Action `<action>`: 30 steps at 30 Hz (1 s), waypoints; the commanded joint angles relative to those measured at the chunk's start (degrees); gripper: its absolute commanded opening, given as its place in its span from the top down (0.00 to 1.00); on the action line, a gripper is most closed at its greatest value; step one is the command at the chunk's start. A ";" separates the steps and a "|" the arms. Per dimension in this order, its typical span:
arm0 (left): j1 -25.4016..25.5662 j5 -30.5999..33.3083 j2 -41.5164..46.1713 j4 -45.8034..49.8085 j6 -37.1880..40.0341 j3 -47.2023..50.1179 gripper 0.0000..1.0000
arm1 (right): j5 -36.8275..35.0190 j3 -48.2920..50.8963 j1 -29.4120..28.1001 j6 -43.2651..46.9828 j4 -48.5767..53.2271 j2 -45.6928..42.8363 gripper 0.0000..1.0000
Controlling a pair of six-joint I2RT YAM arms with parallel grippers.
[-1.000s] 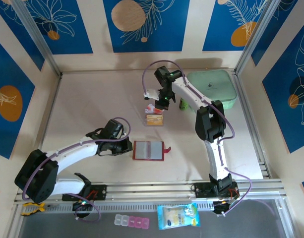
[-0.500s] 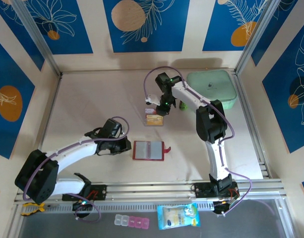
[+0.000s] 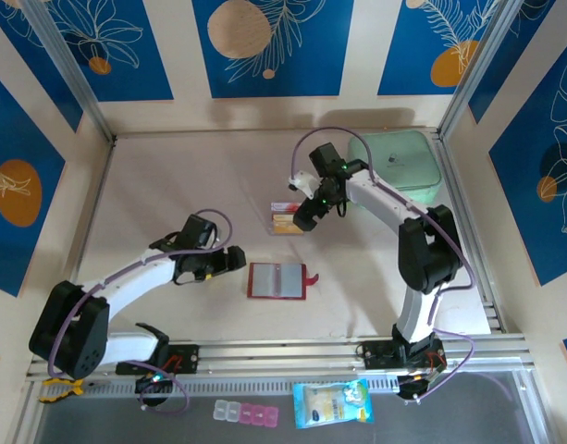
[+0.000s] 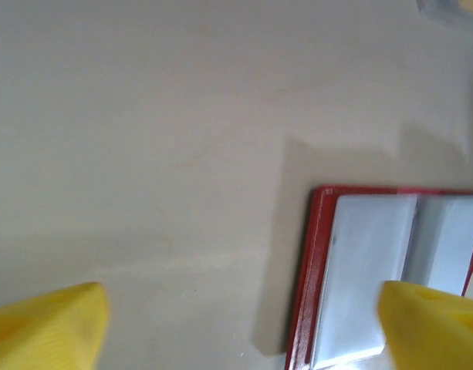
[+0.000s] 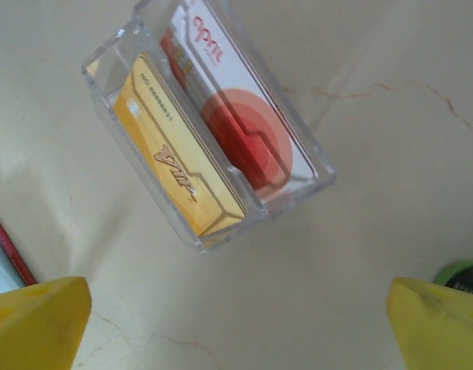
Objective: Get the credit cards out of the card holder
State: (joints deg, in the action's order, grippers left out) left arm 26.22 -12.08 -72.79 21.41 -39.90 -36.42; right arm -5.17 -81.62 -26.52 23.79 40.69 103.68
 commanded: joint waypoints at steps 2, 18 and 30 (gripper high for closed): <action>-2.97 4.87 0.50 3.28 5.04 -2.82 0.00 | -2.91 8.23 1.41 -9.16 -8.49 -6.80 0.01; -10.86 32.30 5.47 -0.55 23.72 -3.99 0.00 | -9.74 38.63 14.11 -22.07 -37.58 -20.28 0.01; -17.06 36.14 4.13 -29.09 34.65 7.88 0.01 | -6.02 48.45 23.12 -28.89 -62.51 -21.24 0.01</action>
State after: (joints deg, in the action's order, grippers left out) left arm 10.81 24.03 -68.10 4.51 -9.17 -31.55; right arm -13.52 -34.72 -4.34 -2.48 -11.27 83.90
